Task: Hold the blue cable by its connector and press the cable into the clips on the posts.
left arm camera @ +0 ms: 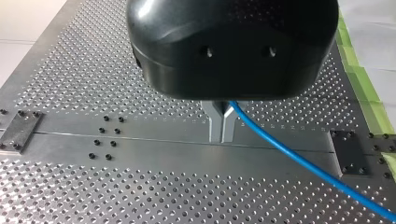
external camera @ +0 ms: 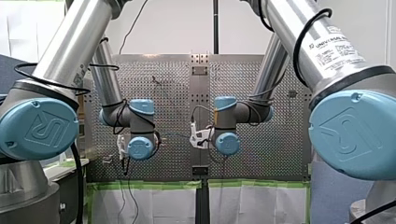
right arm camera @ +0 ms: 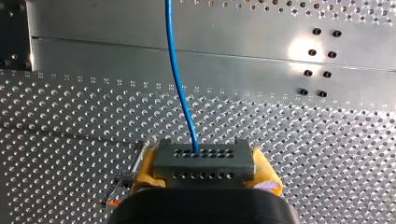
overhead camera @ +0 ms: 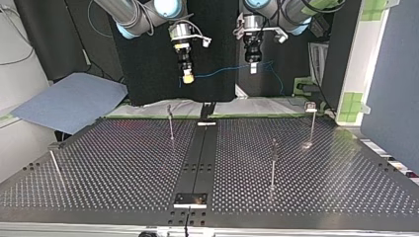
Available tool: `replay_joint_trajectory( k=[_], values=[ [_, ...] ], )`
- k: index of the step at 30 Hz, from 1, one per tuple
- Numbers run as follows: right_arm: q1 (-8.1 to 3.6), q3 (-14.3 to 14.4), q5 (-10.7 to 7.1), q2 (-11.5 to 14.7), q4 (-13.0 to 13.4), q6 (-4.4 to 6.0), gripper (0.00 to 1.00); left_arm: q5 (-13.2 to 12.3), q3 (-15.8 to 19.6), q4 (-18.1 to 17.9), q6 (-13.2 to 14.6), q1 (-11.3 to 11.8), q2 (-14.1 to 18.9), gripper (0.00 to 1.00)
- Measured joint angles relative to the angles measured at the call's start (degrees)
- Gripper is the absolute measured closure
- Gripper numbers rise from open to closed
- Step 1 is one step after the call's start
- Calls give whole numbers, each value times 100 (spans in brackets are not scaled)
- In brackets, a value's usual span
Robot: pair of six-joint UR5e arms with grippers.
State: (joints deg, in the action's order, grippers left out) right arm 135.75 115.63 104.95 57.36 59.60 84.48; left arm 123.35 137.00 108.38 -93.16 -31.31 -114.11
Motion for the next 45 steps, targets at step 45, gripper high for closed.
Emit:
replay_joint_trajectory(
  k=[45],
  values=[
    [-39, 7, 47, -210, -202, -23, 100, 71, 7, 165, 16, 225, -254, 98]
  ],
)
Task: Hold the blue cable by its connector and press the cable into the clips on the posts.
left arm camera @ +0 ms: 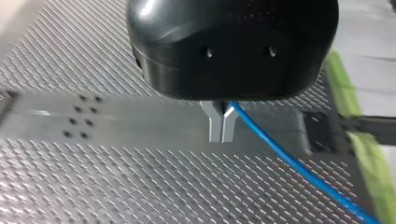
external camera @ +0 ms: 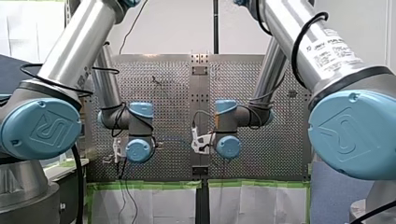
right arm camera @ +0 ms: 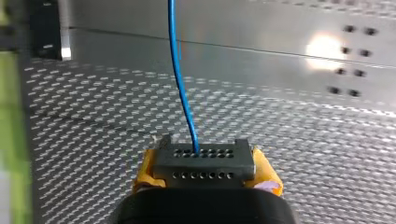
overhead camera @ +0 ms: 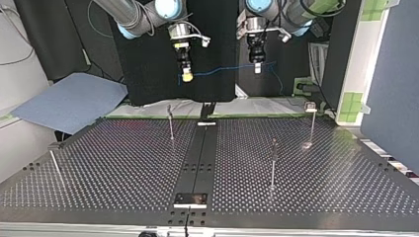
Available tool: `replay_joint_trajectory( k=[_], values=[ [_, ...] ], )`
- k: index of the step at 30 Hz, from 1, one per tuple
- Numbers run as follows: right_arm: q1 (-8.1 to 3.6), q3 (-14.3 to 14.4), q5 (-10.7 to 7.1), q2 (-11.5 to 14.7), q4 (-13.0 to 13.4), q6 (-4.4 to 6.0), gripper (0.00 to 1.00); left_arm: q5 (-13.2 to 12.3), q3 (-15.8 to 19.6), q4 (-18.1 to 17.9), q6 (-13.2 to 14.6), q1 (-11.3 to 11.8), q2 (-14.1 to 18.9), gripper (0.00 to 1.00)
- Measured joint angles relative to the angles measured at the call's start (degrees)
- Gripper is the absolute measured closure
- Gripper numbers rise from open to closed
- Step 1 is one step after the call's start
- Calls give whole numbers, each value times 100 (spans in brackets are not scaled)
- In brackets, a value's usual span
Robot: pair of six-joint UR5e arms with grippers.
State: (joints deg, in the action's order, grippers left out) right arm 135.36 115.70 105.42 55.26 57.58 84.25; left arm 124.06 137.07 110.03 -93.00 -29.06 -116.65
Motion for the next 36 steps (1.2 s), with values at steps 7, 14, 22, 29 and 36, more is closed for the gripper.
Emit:
replay_joint_trajectory(
  k=[7, 14, 22, 29, 36],
  values=[
    [-4, 2, 5, -355, -213, -3, 100, 8, 2, 27, 1, 62, -349, 98],
    [-4, 2, 5, -411, -228, -3, 100, 8, 2, 29, 1, 64, -454, 98],
    [-5, 2, 6, -414, -229, -3, 100, 8, 1, 29, 2, 65, -458, 98],
    [-5, 2, 6, -413, -229, -3, 100, 8, 1, 29, 2, 65, -459, 98],
    [-5, 2, 6, -413, -229, -3, 100, 8, 1, 29, 1, 65, -458, 98]
  ],
)
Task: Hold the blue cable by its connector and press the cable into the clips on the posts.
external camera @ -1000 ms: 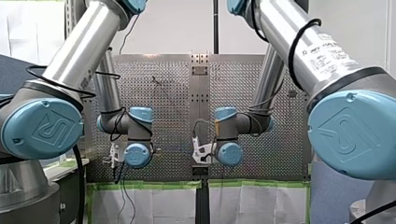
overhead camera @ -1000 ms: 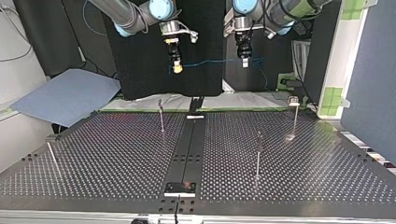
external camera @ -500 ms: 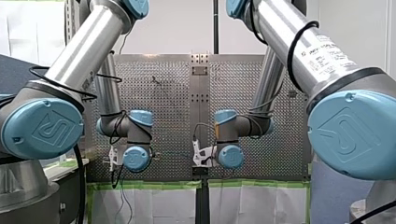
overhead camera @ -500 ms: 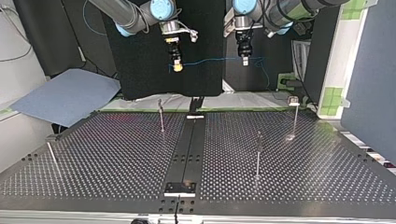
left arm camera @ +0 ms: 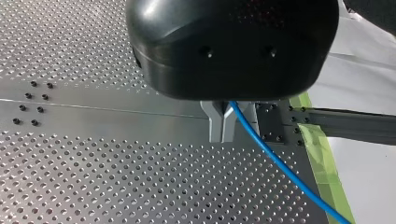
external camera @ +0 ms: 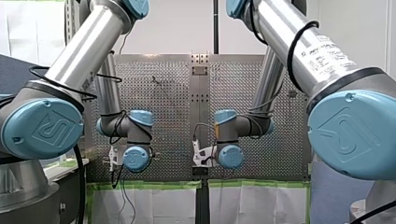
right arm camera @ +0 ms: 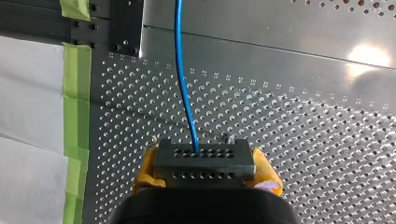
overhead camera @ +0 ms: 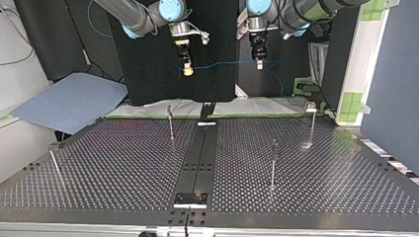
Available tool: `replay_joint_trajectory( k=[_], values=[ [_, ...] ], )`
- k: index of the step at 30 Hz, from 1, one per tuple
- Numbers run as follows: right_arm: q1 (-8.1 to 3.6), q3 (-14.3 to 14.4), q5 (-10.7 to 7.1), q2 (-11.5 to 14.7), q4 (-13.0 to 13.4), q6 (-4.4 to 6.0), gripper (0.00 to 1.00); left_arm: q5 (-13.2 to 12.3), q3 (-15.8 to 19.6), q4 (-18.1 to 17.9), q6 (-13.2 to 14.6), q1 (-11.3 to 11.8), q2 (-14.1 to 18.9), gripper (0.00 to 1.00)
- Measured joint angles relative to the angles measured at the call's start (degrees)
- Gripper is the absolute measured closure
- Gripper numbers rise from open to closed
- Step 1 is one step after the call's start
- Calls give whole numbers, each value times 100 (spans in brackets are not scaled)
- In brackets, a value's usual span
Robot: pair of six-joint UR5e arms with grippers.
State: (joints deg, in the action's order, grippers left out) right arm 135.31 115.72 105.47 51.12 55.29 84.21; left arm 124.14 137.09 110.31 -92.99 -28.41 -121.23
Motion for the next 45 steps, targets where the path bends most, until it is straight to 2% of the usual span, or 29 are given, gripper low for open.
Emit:
replay_joint_trajectory(
  k=[8, 14, 17, 21, 24, 28, 35, 40, 45],
  values=[
    [0, -1, 0, 0, 0, 0, 100, 14, 3, 14, -13, -13, -15, 98],
    [-15, -106, 132, 144, -197, -120, 100, 256, 5, 255, -152, -255, 74, 98],
    [10, -137, 148, 296, -357, -74, 100, 392, 6, 391, -177, -392, 197, 98],
    [30, -145, 10, 515, -577, 64, 100, 556, 8, 585, -218, -572, 388, 98],
    [33, -132, -94, 663, -724, 116, 100, 616, 9, 735, -225, -626, 536, 98],
    [34, -126, -139, 842, -819, 136, 100, 631, 9, 948, -227, -626, 750, 98],
    [32, -123, -182, 1200, -833, 147, 100, 608, 8, 1338, -226, -573, 1139, 98],
    [7, -123, -242, 1440, -820, 148, 100, 428, 4, 1607, -311, -473, 1407, 98],
    [-4, -169, -295, 1542, -851, 142, 100, 309, 2, 1841, -308, -275, 1643, 98]
  ],
)
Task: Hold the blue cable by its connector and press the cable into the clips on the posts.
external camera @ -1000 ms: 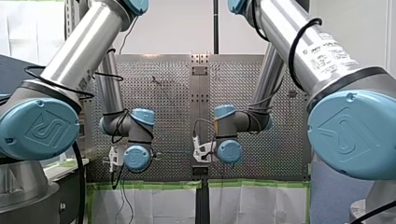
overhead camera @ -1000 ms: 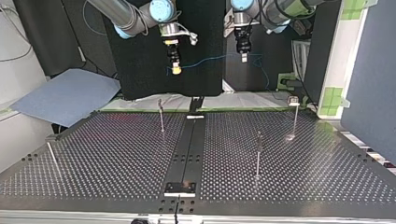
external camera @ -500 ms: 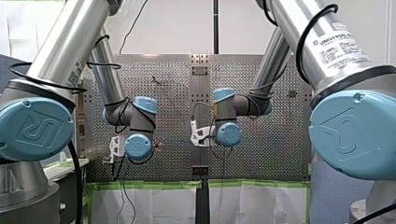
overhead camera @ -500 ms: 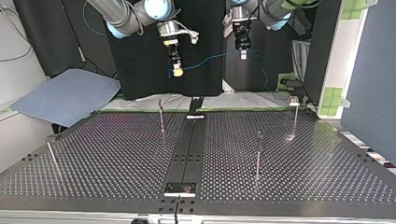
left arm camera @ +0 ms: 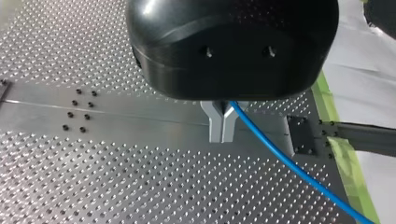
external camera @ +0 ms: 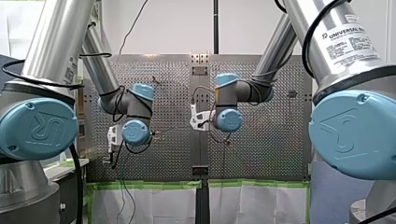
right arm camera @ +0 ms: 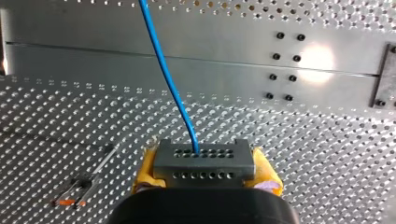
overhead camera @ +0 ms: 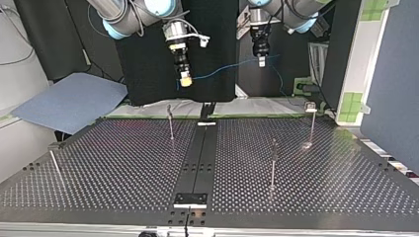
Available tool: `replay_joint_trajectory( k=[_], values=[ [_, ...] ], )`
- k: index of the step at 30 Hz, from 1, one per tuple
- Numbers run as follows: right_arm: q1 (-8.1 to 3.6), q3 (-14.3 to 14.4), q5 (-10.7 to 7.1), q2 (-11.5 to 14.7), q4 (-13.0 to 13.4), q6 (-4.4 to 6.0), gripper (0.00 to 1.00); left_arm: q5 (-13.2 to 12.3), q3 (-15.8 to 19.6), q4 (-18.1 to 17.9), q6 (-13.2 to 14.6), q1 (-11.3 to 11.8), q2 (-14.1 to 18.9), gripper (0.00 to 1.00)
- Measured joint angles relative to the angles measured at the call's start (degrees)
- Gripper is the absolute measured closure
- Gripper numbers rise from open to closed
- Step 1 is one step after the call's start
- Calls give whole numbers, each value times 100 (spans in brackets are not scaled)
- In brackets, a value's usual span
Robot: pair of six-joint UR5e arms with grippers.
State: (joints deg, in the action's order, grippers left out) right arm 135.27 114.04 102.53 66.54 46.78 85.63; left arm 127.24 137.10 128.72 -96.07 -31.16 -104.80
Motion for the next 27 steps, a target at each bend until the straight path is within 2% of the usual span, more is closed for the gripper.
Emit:
replay_joint_trajectory(
  k=[10, 21, 27],
  values=[
    [29, -314, -55, 12, -263, -53, 100, -480, -140, 514, 172, 509, 513, 98],
    [36, -529, -151, 12, -375, -77, 100, -1047, -196, 1082, 101, 1078, 1082, 98],
    [38, -659, -300, 9, -446, -87, 100, -1188, -403, 1388, 19, 1307, 1369, 98]
  ],
)
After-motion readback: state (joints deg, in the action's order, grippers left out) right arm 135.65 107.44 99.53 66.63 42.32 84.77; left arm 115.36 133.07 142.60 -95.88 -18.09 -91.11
